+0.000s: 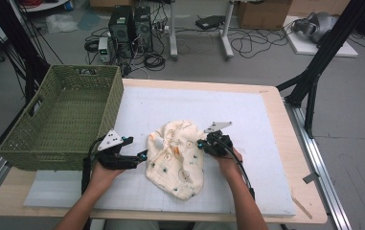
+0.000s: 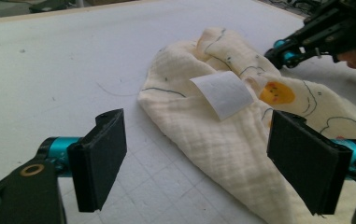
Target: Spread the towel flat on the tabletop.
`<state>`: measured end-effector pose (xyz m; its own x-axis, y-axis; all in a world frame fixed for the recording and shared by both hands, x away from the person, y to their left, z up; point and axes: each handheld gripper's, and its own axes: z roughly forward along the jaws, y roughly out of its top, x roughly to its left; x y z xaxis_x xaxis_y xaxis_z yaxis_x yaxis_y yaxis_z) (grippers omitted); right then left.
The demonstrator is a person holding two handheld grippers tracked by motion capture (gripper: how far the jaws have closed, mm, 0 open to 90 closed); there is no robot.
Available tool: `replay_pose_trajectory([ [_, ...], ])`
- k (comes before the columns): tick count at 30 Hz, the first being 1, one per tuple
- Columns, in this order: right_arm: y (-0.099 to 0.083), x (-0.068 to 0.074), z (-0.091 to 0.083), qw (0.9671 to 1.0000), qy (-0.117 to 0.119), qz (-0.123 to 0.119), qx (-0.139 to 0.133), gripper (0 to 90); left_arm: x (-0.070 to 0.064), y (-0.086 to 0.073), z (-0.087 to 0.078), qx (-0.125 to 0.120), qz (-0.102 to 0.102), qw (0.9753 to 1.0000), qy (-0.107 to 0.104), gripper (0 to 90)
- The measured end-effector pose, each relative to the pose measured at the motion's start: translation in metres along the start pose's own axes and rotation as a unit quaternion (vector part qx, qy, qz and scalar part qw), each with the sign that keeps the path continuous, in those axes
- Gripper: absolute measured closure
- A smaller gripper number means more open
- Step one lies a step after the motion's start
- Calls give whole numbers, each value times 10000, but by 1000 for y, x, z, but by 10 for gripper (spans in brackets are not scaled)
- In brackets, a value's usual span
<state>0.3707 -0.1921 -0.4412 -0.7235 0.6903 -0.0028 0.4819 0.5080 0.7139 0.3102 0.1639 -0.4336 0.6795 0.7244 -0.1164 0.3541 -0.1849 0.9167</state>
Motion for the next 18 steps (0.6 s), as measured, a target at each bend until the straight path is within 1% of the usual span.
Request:
replay_pose_trajectory([
  [1, -4, -1, -4, 10000, -45, -25, -2, 888, -1, 0, 0, -34, 2, 10000, 16, 224],
  [2, -7, -2, -9, 10000, -93, 9, 31, 888, -1, 1, 0, -44, 15, 10000, 37, 230],
  [3, -11, -2, -14, 9999, -165, 15, 3, 888, -2, 1, 0, -52, 19, 10000, 39, 229],
  [6, -22, -3, -29, 9996, -230, 115, -127, 888, -3, 1, 0, -19, 61, 10000, 28, 230],
  [7, -26, -2, -34, 9994, -281, 142, -152, 888, -4, 1, 1, -34, 57, 10000, 6, 234],
  [8, -30, -2, -39, 9993, -314, 144, -115, 888, -4, 1, 1, -17, 104, 9999, -42, 249],
  [9, -35, -1, -43, 9992, -380, 91, -91, 887, -4, 0, 1, -10, 106, 9999, -79, 280],
  [11, -46, 1, -52, 9988, -459, 140, -92, 888, -5, 0, 2, 39, 110, 9999, -107, 291],
  [14, -62, 6, -65, 9983, -543, 171, -91, 888, -6, 0, 5, 112, 126, 9997, -192, 313],
  [15, -66, 6, -69, 9981, -587, 171, -95, 888, -7, 0, 6, 129, 123, 9995, -250, 327],
  [17, -71, 8, -77, 9977, -646, 172, -80, 888, -9, 0, 7, 175, 174, 9992, -312, 401],
  [18, -73, 8, -80, 9976, -668, 182, -69, 888, -10, 0, 8, 199, 197, 9991, -323, 415],
])
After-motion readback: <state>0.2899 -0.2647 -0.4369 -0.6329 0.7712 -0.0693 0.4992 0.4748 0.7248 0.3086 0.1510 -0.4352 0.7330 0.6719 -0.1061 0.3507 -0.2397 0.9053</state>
